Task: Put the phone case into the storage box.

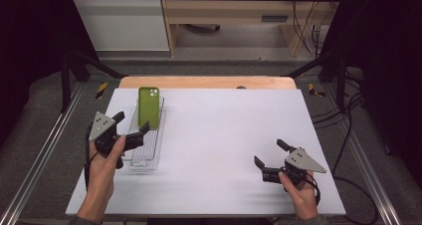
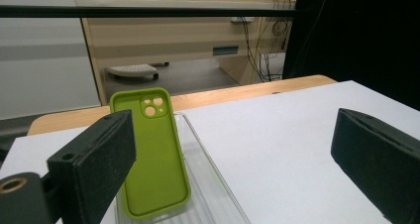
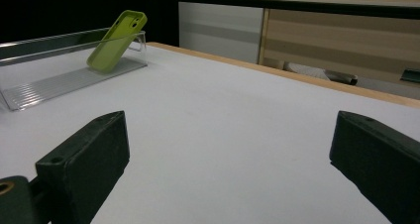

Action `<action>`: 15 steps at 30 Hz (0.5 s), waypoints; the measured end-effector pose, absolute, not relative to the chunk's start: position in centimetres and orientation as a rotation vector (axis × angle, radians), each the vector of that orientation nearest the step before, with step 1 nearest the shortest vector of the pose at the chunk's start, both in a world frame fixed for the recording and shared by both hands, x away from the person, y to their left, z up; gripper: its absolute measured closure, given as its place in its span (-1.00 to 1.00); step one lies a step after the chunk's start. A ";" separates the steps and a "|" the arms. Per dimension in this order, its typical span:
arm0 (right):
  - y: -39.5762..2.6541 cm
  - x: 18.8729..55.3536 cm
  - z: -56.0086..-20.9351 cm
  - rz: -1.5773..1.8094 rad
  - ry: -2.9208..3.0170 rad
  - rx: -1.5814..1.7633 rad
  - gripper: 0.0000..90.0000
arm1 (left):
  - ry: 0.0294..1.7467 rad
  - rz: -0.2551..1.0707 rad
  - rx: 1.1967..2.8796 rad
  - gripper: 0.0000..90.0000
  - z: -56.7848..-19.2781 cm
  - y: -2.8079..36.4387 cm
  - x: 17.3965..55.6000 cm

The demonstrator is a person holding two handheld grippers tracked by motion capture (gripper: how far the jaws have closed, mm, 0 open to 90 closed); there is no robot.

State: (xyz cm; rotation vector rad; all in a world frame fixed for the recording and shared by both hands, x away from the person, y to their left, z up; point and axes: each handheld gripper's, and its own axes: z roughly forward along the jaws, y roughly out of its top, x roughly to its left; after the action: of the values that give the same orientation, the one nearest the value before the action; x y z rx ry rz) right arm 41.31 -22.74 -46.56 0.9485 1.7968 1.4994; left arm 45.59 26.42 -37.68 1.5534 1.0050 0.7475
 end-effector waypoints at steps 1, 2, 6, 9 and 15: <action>-22.7 41.3 -46.6 1.499 1.796 0.949 -0.95 | 1.004 0.747 1.555 -0.92 -37.8 26.4 45.5; -22.7 41.3 -46.6 1.499 1.796 0.949 -0.95 | 1.003 0.746 1.555 -0.92 -38.0 26.5 45.3; -22.6 41.3 -46.6 1.498 1.800 0.948 -0.95 | 1.000 0.738 1.550 -0.92 -38.5 26.6 44.8; -22.6 41.3 -46.6 1.498 1.799 0.948 -0.95 | 0.998 0.734 1.548 -0.92 -38.8 26.8 44.5; -22.6 41.3 -46.6 1.497 1.801 0.946 -0.95 | 0.996 0.727 1.552 -0.92 -39.4 27.0 43.9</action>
State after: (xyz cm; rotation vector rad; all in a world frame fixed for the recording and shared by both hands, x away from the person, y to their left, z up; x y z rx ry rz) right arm 41.32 -22.64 -46.60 0.9465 1.8008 1.4968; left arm 43.86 27.02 -39.35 1.5518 0.9956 0.7270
